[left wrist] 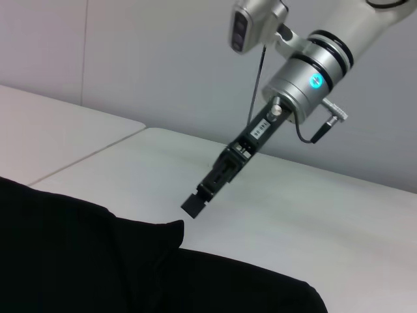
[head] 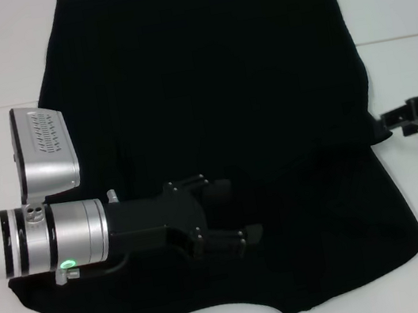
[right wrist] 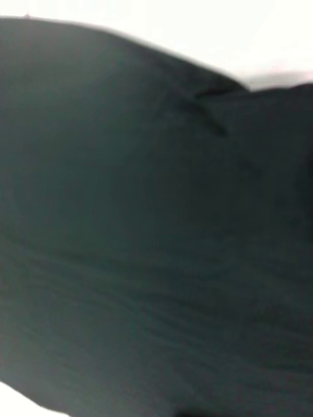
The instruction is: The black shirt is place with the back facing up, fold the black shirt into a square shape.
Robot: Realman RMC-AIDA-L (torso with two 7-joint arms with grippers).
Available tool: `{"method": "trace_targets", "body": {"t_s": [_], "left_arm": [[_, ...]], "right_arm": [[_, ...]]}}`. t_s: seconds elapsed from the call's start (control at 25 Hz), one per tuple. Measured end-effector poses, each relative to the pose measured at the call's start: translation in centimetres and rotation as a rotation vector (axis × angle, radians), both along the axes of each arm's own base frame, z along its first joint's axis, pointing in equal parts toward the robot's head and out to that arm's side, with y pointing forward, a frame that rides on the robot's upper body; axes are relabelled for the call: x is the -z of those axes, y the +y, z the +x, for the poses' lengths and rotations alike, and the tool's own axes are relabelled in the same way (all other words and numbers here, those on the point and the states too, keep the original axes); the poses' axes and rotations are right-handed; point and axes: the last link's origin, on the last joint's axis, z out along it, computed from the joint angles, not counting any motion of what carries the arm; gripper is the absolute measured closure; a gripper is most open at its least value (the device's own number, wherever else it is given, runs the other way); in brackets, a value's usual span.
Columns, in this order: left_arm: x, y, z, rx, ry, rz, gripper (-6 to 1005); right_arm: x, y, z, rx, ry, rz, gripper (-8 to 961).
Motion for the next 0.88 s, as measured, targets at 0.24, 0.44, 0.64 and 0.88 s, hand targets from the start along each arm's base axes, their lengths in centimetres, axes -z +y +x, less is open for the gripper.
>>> {"method": "trace_targets", "body": {"t_s": [0.24, 0.44, 0.64, 0.88], "left_arm": [[0.0, 0.1, 0.0, 0.001, 0.003, 0.002, 50], [0.1, 0.1, 0.0, 0.001, 0.006, 0.003, 51], [-0.1, 0.2, 0.0, 0.000, 0.006, 0.008, 51], [-0.2, 0.2, -0.1, -0.001, 0.009, 0.010, 51]], "right_arm": [[0.3, -0.7, 1.2, 0.042, 0.005, 0.006, 351], [1.4, -0.2, 1.2, 0.053, 0.008, 0.046, 375], [1.7, 0.3, 0.7, 0.046, 0.033, 0.086, 398], [1.7, 0.3, 0.6, 0.050, 0.054, 0.093, 619]]}}
